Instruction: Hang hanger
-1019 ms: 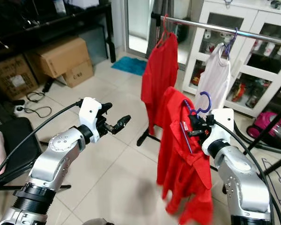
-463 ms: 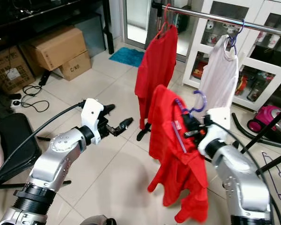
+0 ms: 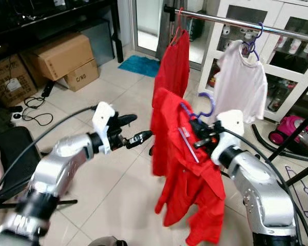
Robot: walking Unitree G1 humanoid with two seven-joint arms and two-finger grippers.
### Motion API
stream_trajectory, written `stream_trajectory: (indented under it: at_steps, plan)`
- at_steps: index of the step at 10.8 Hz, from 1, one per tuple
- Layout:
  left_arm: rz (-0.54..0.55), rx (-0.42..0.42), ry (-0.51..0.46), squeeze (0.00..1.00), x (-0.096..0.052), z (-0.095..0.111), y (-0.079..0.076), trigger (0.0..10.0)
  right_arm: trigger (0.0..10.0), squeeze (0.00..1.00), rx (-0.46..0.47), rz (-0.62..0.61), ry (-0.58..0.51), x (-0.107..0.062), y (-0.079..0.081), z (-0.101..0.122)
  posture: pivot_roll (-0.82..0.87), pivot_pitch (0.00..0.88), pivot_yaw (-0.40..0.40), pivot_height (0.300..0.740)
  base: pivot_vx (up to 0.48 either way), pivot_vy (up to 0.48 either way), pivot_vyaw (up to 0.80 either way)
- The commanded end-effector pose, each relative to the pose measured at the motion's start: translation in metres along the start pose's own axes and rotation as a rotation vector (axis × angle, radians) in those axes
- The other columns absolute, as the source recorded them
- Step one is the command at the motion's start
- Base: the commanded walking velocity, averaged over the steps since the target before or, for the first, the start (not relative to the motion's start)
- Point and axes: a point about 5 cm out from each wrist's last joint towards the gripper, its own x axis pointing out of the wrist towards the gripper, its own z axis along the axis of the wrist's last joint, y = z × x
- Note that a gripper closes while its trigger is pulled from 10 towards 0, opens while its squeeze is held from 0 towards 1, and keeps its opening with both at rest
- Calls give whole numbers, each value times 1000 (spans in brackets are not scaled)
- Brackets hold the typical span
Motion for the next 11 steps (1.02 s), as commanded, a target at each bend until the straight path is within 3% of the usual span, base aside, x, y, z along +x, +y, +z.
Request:
stream_trajectory:
  at_steps: [1,2,3,5,8,9,10,11]
  plan:
    - [-23,44,13,1000,5,6,2,10000,10000,0,-37,23,-43,2,5,14,2,0,37,740,0,0,0]
    - [-14,85,10,855,15,14,5,10000,10000,0,-26,28,-56,2,7,15,-2,0,47,740,0,0,0]
    - [-7,108,-7,0,25,22,5,10000,10000,0,-18,33,-61,1,9,16,-8,0,53,740,0,0,0]
    - [22,114,-46,0,43,28,1,10000,10000,0,-5,53,-68,1,12,16,-14,0,57,740,0,0,0]
    - [132,164,-59,0,52,28,9,10000,10000,0,36,126,-94,2,20,19,-6,0,46,740,0,0,0]
    - [152,158,-76,0,54,29,11,1059,10000,0,50,147,-100,2,22,20,-4,0,43,740,0,0,0]
    - [146,158,-80,0,56,29,10,0,10000,0,59,160,-101,2,24,20,-3,0,42,740,0,0,0]
    - [130,163,-88,0,58,29,8,0,10000,0,59,161,-97,2,25,19,-1,0,41,740,0,0,0]
